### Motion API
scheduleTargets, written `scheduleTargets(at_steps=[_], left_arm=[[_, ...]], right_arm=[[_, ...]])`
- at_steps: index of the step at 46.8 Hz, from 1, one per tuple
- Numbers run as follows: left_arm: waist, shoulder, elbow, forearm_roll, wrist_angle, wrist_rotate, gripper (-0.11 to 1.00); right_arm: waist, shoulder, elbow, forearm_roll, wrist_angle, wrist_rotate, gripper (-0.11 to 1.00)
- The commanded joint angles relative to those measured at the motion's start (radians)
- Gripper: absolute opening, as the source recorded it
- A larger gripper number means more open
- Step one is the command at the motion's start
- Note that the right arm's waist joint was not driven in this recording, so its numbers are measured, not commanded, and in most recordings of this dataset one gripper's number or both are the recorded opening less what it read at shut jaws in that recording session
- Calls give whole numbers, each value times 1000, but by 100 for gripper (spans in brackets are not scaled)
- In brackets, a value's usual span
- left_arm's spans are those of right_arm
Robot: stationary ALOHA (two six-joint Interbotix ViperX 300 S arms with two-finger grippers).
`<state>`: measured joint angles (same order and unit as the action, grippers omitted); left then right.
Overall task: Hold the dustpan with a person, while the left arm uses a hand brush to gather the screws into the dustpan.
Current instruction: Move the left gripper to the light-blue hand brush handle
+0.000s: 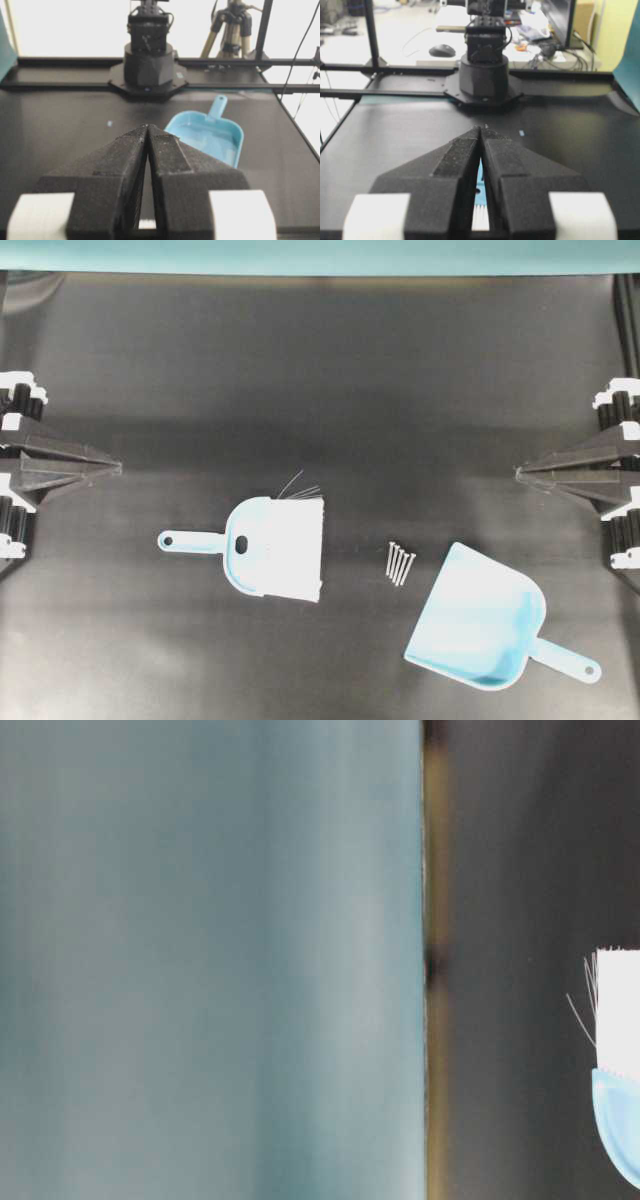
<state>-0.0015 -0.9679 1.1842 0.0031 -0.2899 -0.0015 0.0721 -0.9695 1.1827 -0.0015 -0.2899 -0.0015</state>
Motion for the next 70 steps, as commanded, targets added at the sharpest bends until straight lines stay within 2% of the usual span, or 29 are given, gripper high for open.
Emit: scheduleTargets(at_steps=[1,4,7,14,26,28,31,39,43,48,56,63,70], left_arm=[[-18,41,-23,43,67,-12,5],[-17,71,-29,43,155,-20,2],[-18,94,-31,43,199,-25,0],[-20,135,-21,43,212,-35,0],[-11,186,26,43,229,-91,1],[-12,195,41,43,212,-92,3],[-12,209,69,43,178,-94,15],[-12,255,143,43,-9,-94,66],[-9,298,184,43,-140,-94,85],[-9,380,227,43,-281,-92,83],[-5,537,245,43,-426,-94,81],[-2,695,207,43,-483,-94,81],[-2,850,147,43,-488,-94,81]], right_arm=[[0,6,-3,3,-5,2,4],[0,-2,9,3,17,-2,8],[0,-14,12,3,54,0,1],[0,-52,17,3,153,3,0],[0,-126,28,3,281,-11,0],[0,-133,29,3,293,-11,0],[0,-141,31,2,308,-12,0],[0,-150,34,0,327,-11,0],[0,-150,35,0,327,0,0],[0,-155,38,0,321,-2,0],[0,-179,40,0,319,2,0],[0,-204,43,0,318,3,0],[0,-218,55,2,319,3,0]])
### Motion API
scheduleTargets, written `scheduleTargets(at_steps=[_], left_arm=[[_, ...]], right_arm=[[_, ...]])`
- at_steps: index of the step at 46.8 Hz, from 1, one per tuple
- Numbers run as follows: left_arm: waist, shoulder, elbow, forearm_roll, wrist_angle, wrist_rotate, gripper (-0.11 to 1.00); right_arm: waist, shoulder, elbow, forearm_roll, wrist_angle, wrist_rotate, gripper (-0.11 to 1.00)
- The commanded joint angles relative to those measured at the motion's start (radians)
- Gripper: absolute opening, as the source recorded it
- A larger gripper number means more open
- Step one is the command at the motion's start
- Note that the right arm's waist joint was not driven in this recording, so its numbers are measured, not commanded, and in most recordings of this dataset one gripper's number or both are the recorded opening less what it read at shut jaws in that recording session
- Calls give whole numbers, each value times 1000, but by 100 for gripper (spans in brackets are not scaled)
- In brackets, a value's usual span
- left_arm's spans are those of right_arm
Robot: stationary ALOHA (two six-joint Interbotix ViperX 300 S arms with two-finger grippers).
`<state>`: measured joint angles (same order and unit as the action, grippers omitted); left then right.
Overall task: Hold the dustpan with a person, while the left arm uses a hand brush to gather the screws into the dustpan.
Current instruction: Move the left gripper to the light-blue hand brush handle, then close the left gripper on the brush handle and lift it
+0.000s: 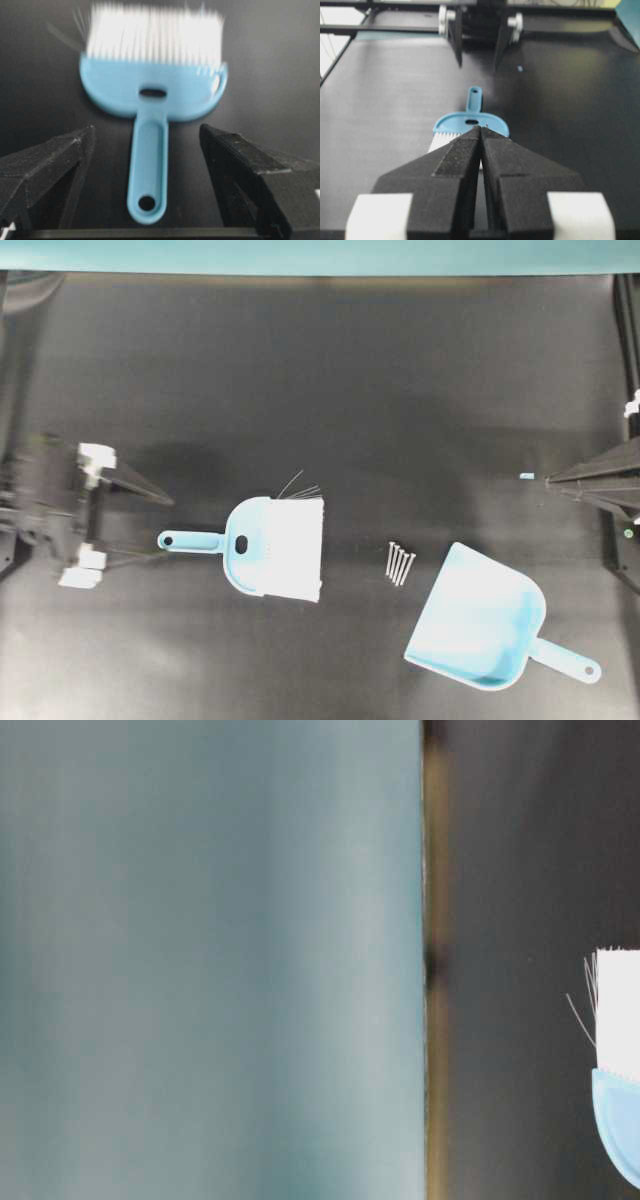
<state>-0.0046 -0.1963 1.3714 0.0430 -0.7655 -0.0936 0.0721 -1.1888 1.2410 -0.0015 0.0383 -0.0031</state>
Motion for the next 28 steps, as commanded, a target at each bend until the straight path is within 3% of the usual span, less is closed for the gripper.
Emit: scheduleTargets(at_steps=[1,10,28], left_arm=[[3,97,-48,3,-12,-2,81],[5,233,-107,3,-8,0,81],[-11,341,-184,3,61,14,81]], right_arm=[[0,-2,0,2,-11,5,0],[0,-11,11,5,-9,8,0],[0,-14,18,5,-5,6,0]])
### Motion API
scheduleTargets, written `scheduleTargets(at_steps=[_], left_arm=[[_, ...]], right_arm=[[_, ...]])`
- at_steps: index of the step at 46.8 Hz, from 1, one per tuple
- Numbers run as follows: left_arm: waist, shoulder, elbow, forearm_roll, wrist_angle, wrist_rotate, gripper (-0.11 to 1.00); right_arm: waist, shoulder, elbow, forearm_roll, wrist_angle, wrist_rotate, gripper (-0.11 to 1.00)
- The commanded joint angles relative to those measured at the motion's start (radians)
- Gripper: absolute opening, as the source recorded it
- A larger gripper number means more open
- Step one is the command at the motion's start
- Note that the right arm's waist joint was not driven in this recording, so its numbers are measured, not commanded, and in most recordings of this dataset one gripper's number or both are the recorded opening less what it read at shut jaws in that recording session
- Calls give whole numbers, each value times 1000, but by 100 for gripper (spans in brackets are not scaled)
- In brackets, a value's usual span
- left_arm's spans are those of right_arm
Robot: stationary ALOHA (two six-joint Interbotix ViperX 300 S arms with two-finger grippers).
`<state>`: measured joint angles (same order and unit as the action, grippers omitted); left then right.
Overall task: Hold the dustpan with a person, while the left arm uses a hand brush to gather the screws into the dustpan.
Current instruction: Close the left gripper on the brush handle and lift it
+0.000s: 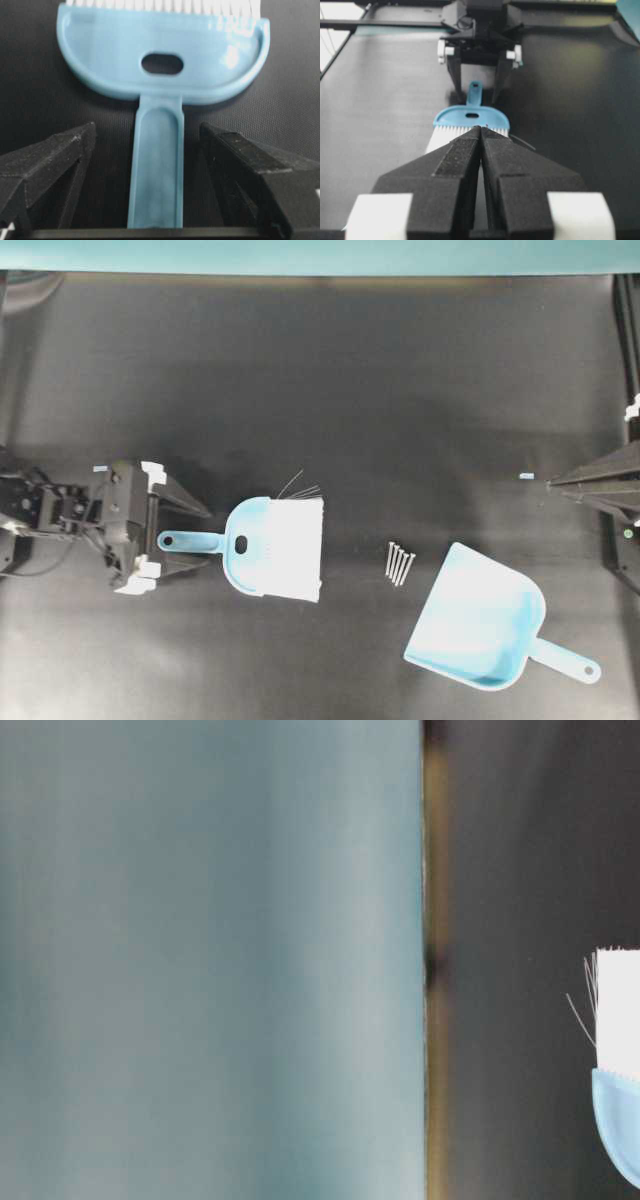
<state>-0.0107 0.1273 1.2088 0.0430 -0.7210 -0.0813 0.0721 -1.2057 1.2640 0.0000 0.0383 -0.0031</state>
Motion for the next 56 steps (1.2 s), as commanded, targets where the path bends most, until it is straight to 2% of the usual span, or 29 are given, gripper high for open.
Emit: scheduleTargets(at_steps=[1,12,16,22,29,32,38,48,56], left_arm=[[-8,21,-28,5,21,3,81],[-9,32,-51,3,77,2,76],[-14,29,-52,3,100,3,64],[-18,20,-58,3,104,6,31],[-12,-31,-89,5,164,9,31],[-9,-61,-110,3,238,18,31],[-3,-150,-187,5,477,69,31],[12,-285,-316,5,785,140,31],[25,-357,-405,5,977,183,31]], right_arm=[[0,3,-3,3,-5,5,0],[0,-8,12,-2,12,-15,0],[0,-17,21,-3,28,-18,0],[0,-25,40,-12,87,-18,0],[0,-29,66,-12,227,-18,0],[0,-34,72,-12,256,-18,0],[0,-58,75,-12,255,-18,0],[0,-100,77,-12,272,-18,0],[0,-150,74,-12,322,-17,0]])
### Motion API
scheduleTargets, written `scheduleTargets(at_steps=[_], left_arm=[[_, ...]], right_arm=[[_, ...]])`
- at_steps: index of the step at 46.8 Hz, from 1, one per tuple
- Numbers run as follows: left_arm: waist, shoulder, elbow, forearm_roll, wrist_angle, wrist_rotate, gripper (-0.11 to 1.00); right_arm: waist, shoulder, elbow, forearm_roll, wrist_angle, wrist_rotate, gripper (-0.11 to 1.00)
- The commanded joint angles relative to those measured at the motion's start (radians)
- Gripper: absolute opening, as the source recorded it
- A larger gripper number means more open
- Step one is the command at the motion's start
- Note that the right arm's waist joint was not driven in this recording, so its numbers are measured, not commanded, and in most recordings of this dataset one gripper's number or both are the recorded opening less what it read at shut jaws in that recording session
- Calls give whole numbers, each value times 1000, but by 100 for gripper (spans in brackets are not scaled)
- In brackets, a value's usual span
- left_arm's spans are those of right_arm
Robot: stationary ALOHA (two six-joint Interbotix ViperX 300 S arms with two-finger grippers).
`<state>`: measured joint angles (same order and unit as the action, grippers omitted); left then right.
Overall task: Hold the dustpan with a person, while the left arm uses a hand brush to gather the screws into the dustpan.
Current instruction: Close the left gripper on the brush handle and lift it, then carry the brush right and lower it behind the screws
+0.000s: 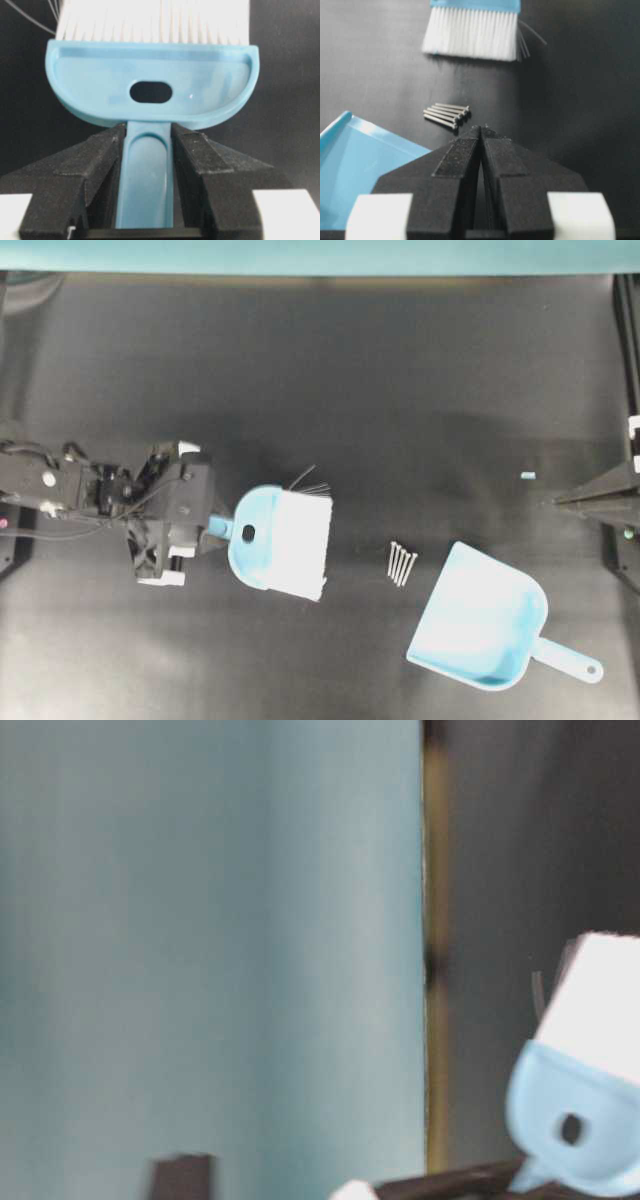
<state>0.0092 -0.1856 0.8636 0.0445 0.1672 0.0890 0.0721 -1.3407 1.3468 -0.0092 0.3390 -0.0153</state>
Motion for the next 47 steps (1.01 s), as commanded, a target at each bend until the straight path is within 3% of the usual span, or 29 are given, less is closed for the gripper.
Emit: scheduleTargets(at_steps=[1,15,32,38,47], left_arm=[[6,-51,-71,3,107,18,31],[31,-25,-155,3,256,100,31],[31,35,-255,3,360,117,31],[31,71,-334,3,463,130,31],[23,166,-514,3,686,222,31]], right_arm=[[0,-21,-9,-3,31,-6,0],[0,-98,-11,-3,98,-6,0],[0,-127,-9,-3,110,-6,0],[0,-135,-8,-3,112,-6,0],[0,-141,-8,-3,112,-6,0]])
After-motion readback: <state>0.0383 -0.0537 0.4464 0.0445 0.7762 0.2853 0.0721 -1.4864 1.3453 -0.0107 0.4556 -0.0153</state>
